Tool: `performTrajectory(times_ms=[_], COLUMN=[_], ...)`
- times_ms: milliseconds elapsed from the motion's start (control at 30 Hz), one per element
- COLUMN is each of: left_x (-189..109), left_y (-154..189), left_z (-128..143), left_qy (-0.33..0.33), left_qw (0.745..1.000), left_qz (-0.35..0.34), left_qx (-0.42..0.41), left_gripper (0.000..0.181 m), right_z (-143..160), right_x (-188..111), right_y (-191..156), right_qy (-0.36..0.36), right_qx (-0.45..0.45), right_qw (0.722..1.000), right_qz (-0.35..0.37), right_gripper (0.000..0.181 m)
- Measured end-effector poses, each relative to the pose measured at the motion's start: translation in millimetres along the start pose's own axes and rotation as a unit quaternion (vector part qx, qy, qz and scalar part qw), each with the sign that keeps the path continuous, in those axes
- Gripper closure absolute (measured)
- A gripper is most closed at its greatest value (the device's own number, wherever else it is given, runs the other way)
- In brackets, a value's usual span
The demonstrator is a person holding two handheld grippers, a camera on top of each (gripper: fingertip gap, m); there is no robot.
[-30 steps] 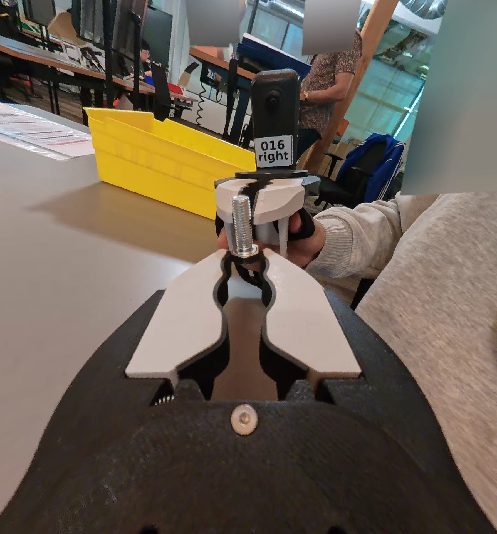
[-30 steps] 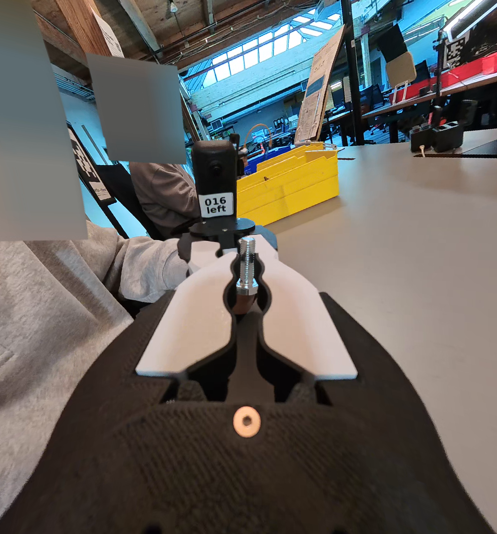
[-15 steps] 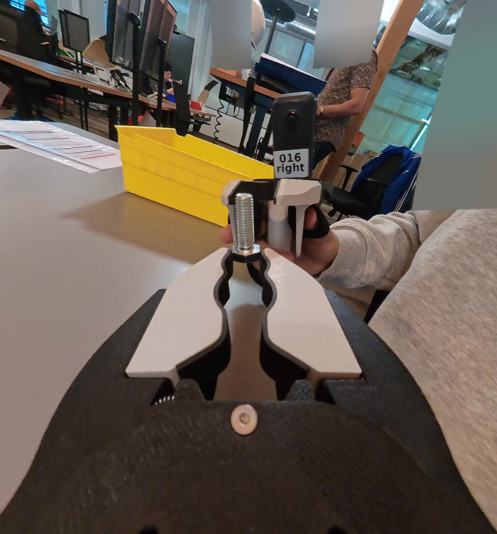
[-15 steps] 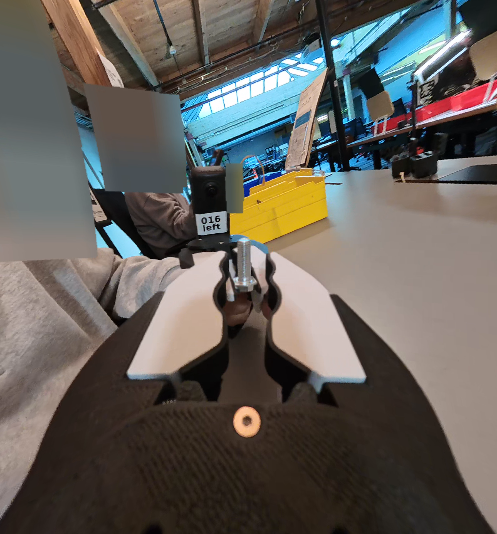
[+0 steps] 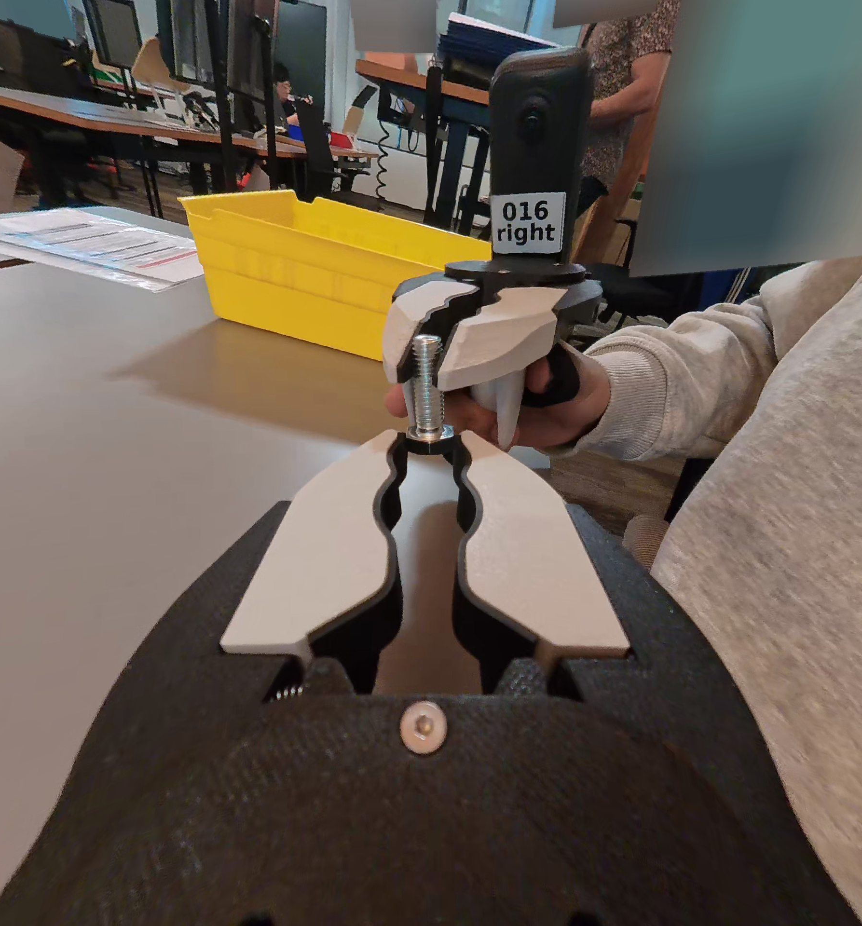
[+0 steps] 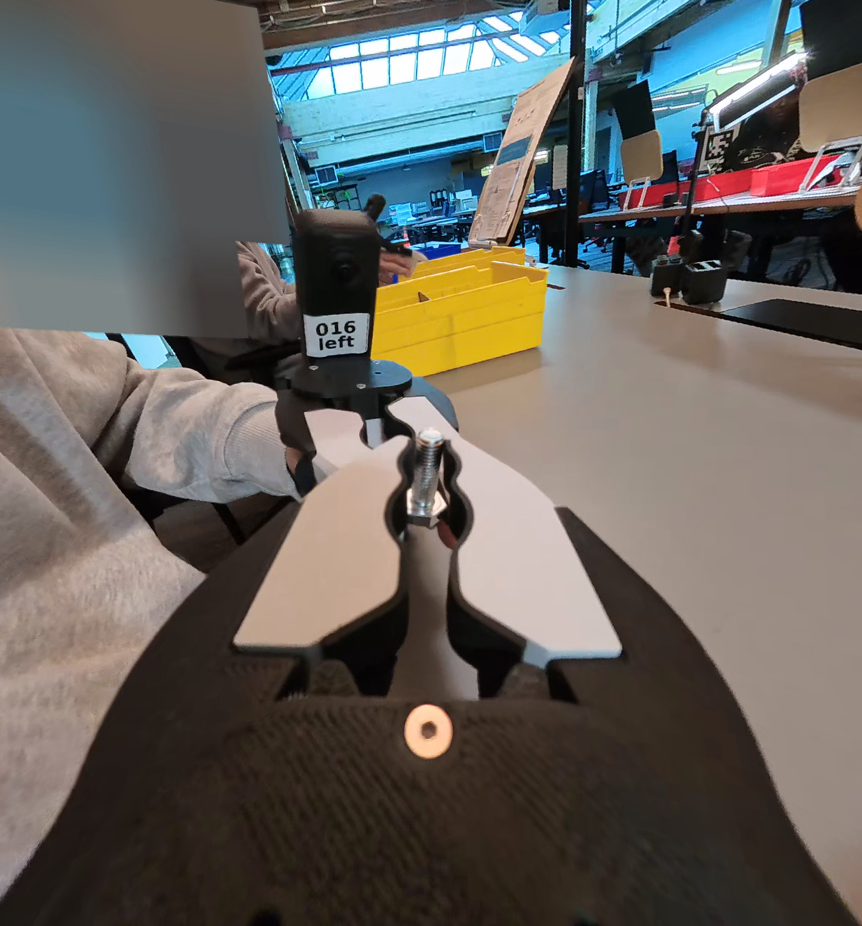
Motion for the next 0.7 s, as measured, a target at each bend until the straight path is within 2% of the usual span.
performTrajectory(times_ms=[400,700], left_x=[-1.1,-0.9], left_y=[0.4,0.6], left_z=[-1.7,-2.8], left_qy=[0.003,0.003], left_qw=[1.000,1.000], left_qz=[-0.004,-0.011], left_qx=[0.000,0.000], left_gripper=[0.163,0.163], right_z=[0.7,0.0], right_x=[0.3,0.9], right_y=[4.2,2.7], right_qy=[0.011,0.008], right_qx=[0.056,0.037], right_qw=[0.998,0.999], right_qz=[-0.028,-0.020], right_gripper=[0.172,0.172])
Point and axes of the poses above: each gripper's, where its closed fingertips meet, x out along the fingers, z out of its underside, y = z × x across the jaws, the point moved 10 cm from there along -x, back along the fingers, and after that the axes turned 8 degrees about z, right-handed, at the moved point
